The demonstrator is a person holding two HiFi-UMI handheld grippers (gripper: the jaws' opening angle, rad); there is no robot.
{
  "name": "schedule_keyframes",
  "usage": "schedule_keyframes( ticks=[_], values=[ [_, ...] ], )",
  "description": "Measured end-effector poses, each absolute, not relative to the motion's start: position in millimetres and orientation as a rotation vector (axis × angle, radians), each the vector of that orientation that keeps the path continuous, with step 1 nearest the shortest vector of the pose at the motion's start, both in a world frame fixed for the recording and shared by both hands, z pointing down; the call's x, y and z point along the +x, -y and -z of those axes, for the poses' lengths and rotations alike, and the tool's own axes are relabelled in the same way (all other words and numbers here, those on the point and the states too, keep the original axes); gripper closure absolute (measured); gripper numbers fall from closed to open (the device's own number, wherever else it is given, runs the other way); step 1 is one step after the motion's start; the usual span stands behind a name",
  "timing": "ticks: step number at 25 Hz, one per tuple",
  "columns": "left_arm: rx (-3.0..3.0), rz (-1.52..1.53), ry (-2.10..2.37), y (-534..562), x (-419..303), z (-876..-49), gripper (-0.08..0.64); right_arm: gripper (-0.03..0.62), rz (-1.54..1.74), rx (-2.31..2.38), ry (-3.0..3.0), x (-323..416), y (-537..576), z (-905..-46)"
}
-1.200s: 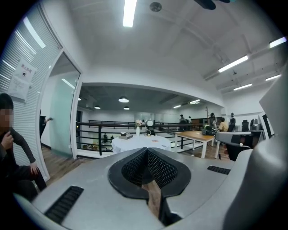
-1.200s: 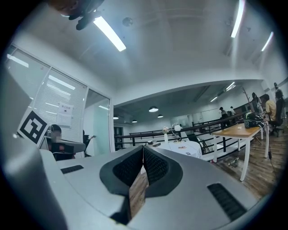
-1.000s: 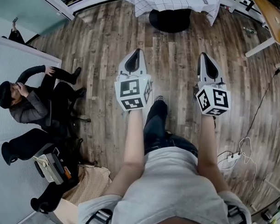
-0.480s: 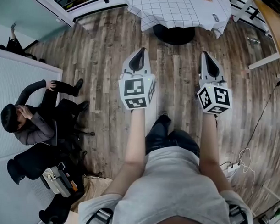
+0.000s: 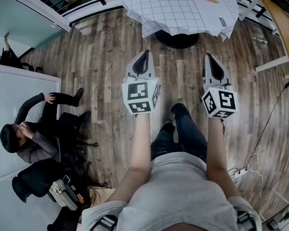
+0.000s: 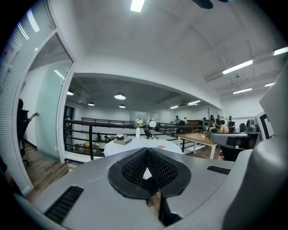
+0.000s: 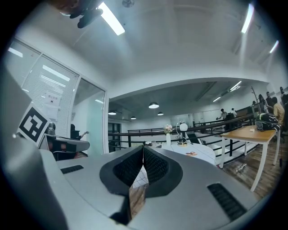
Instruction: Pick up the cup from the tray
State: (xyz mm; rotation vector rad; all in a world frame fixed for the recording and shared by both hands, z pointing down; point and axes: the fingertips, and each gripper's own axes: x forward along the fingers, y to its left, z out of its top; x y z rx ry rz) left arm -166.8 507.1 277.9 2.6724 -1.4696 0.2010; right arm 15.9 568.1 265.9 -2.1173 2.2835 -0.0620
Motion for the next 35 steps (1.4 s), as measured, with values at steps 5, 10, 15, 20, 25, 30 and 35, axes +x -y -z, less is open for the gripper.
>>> schedule_keyframes(
  ticks=[5, 10, 15, 20, 25, 30, 35],
  values=[
    [2.652, -0.205, 1.514, -465.9, -159.8, -280.7, 0.558, 0.584, 0.081, -2.083, -2.300, 27.4, -521.3, -271.5],
    [2.627, -0.206, 1.569, -414.8, -147.6, -282.1, 0.558, 0.584, 0.069, -2.044, -2.333, 44.7, -464.0, -272.1],
    [2.610, -0.205, 1.608, -363.1, -122.4, -278.6, 0.558, 0.584, 0.062, -2.011, -2.347, 73.1, -405.6, -266.7],
    [2.591, -0.190, 1.636, -314.4, -95.9, -269.2, 0.558, 0.584, 0.040, -1.973, -2.378, 97.1, -351.7, -255.0],
    [2.590, -0.202, 1.654, -269.1, -66.7, -263.7, 0.558, 0.584, 0.033, -1.950, -2.385, 123.2, -307.0, -250.9],
    [2.586, -0.224, 1.653, -234.5, -48.4, -266.6, 0.558, 0.584, 0.066, -1.930, -2.387, 137.0, -273.2, -256.8],
    [2.567, -0.257, 1.650, -205.8, -44.0, -274.4, 0.558, 0.584, 0.113, -1.916, -2.404, 137.8, -243.4, -267.5]
  ],
)
